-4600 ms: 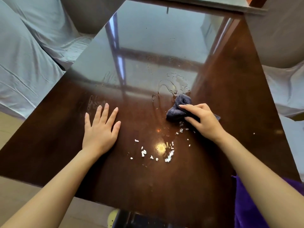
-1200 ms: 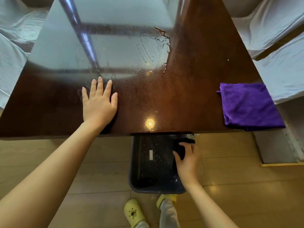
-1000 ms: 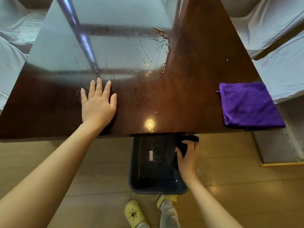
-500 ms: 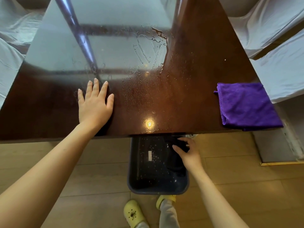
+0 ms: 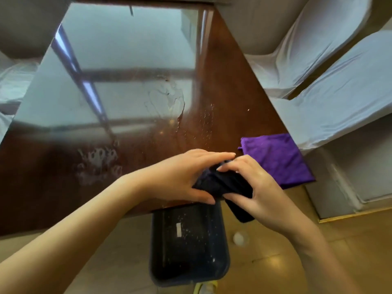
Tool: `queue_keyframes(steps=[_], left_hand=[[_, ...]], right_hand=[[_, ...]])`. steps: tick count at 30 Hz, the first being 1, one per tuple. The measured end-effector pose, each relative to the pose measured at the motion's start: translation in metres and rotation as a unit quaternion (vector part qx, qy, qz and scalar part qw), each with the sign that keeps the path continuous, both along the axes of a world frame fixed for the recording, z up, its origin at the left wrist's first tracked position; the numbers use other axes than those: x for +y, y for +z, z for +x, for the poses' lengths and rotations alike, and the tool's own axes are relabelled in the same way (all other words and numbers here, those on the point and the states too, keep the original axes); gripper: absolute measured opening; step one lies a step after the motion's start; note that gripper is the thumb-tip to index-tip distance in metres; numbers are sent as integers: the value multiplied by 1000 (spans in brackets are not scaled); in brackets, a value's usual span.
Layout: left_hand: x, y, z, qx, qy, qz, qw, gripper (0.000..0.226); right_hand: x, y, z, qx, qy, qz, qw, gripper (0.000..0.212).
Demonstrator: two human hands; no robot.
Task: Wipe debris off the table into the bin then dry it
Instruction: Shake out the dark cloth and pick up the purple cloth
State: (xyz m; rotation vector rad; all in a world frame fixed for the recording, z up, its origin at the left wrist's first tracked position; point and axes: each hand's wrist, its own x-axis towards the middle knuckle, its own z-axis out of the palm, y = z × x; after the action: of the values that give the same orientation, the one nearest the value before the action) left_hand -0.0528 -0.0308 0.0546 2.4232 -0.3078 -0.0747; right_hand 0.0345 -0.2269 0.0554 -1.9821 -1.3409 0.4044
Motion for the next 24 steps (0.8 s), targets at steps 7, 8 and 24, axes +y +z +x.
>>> queue_keyframes(steps=[7,8,24], left_hand=[[-22,21,60,-123,156,82,977,69],[-23,23,70,-135,182,81,971,59],[-45,-67,251,-38,371,-62,926,38]], right_hand=[[17,37,66,-80,-33,52,995,56],[17,39,77,-71,-54,62,994,59],[27,-34,274,11,-182,-94,979,30]])
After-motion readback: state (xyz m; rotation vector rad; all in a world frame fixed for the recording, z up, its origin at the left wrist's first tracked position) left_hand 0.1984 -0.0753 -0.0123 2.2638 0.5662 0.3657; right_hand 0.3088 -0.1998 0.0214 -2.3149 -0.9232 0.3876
